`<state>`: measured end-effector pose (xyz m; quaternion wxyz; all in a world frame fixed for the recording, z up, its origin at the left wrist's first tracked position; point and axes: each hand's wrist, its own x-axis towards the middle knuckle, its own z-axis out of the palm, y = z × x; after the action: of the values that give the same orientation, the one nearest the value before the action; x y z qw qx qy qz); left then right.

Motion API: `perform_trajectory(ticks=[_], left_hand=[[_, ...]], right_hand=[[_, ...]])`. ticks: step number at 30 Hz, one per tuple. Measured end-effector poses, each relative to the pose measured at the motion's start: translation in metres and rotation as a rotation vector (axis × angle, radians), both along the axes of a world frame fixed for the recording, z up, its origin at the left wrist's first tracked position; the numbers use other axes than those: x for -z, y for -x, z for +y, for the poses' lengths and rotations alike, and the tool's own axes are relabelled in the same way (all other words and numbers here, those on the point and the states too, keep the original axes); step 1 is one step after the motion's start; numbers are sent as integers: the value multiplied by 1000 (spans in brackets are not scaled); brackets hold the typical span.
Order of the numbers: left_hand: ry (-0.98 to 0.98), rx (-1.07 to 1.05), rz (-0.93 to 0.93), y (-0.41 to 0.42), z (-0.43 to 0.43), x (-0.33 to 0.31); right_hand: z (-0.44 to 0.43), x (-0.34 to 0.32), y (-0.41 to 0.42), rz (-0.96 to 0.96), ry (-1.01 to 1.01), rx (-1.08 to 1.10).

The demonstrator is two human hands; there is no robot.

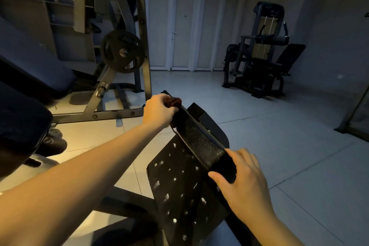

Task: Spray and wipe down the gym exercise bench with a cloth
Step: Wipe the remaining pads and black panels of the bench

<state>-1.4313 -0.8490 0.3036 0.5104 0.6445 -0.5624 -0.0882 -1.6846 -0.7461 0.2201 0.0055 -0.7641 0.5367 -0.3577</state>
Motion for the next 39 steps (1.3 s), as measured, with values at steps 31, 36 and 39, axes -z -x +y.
perform_trajectory(ticks=[31,36,39], left_hand=[[85,254,260,52,87,-6],[87,425,103,100,109,16],[73,595,86,100,144,28]], right_hand=[[32,2,19,-420,-379,-145],[36,-13,17,-768,-429,-161],[40,-21,23,-1025,-382,-32]])
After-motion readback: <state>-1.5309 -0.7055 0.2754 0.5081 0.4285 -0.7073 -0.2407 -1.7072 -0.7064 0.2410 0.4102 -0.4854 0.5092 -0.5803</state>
